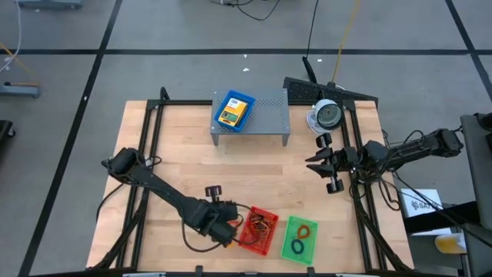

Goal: Pick & Place Office Desk Supplies
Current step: Put the blue spring rubberband into the green bin

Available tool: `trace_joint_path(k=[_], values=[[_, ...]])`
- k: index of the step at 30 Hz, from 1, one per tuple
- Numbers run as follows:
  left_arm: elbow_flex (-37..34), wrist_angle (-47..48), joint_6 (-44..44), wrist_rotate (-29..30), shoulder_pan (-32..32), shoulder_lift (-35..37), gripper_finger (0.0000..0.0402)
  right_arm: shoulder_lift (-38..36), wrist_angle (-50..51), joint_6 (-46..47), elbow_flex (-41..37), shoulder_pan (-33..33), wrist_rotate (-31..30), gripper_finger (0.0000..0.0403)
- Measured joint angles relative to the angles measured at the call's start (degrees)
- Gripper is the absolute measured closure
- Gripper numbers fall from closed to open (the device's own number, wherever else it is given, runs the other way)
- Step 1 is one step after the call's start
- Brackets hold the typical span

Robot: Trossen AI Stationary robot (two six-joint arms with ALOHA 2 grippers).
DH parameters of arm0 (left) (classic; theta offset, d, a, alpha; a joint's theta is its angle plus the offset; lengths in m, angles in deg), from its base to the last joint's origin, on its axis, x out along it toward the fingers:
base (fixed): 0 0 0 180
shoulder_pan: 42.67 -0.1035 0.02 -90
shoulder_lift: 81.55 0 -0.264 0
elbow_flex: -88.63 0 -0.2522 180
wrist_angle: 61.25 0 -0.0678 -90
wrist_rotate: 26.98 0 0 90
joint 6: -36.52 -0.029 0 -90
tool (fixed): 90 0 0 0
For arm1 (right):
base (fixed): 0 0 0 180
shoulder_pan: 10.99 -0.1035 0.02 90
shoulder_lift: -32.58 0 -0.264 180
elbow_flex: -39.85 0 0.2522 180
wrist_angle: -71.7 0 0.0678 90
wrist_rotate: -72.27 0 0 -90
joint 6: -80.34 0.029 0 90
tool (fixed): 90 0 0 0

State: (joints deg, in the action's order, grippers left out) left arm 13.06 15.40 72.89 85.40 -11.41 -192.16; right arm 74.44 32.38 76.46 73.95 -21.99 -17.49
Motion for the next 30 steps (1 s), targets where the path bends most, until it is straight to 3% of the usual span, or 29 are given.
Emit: trace_joint_path(k=[5, 14, 19, 23, 30], values=[[4.49, -2.52, -4.23, 4.89, -0.82, 0.00, 0.0394, -1.09, 1.31, 0.06, 0.00, 0.00, 0.03, 0.0346], [5.93, -26.10, -22.36, 5.21, -4.40, 0.07, 0.0393, -2.03, 2.71, 0.17, 0.00, -0.11, 0.06, 0.0346], [5.93, -39.55, -30.41, 1.16, -6.72, 0.07, 0.0386, -2.55, 2.77, -0.04, 0.00, -1.36, 0.06, 0.0346], [6.01, -51.36, -36.33, -7.02, -8.37, -1.44, 0.0381, -3.47, 2.86, -0.20, 0.00, -2.41, 0.08, 0.0346], [5.93, -65.43, -37.36, -19.61, -11.87, -9.70, 0.0394, -4.57, 3.84, -1.62, 0.02, -4.43, 0.08, 0.0346]])
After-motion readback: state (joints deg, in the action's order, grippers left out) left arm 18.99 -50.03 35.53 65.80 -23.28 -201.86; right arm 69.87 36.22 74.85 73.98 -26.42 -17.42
